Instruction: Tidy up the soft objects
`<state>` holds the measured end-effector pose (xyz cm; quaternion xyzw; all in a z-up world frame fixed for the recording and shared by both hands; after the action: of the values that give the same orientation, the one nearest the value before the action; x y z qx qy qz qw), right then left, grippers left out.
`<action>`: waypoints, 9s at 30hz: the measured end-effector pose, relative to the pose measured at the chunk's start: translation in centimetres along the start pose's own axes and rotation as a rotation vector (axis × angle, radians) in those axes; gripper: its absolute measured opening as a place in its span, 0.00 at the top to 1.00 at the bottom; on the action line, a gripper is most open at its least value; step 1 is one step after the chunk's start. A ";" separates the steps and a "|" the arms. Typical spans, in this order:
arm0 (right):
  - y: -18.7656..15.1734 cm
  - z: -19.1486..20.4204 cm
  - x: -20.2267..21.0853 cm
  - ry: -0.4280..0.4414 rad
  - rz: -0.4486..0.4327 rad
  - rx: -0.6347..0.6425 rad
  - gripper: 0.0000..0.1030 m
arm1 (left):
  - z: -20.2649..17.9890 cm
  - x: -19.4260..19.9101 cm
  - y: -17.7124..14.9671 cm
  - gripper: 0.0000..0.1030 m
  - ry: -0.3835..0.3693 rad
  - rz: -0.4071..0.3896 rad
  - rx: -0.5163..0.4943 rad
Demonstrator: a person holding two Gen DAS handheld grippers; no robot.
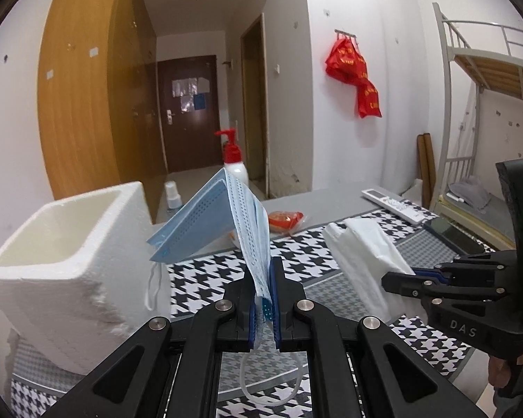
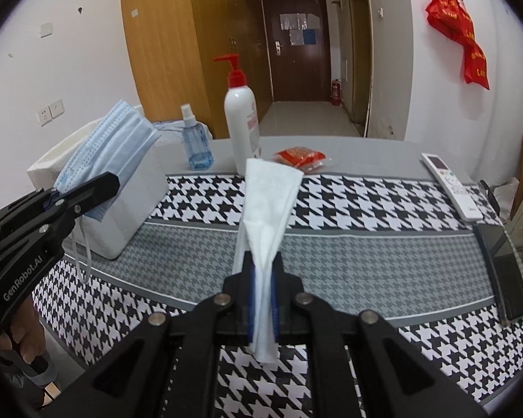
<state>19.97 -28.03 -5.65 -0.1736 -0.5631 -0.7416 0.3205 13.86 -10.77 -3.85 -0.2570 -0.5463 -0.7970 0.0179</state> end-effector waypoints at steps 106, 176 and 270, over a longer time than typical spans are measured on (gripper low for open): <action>7.0 17.3 0.5 0.231 -0.156 0.215 0.90 | 16.9 1.9 0.4 0.01 0.281 0.036 0.149; 6.4 25.2 -3.7 0.320 -0.065 0.282 0.16 | 20.3 10.9 -5.0 0.01 0.530 0.052 0.238; -4.7 8.5 7.1 0.223 -0.295 0.130 0.00 | 4.9 13.4 -5.5 0.01 0.429 -0.083 0.171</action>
<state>10.73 -21.25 -2.02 0.0151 -0.5903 -0.7572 0.2792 2.47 -0.88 -1.50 -0.0567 -0.6055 -0.7843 0.1224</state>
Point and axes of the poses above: each gripper's, at about its wrist camera, not at the fingertips, and x roughly against the way its jaws point, z to its left, y to its top, the point moved 2 cm from there along -x, roughly the way its jaws point, and after that the axes turned 15 degrees about -x, right-handed, at the moved point
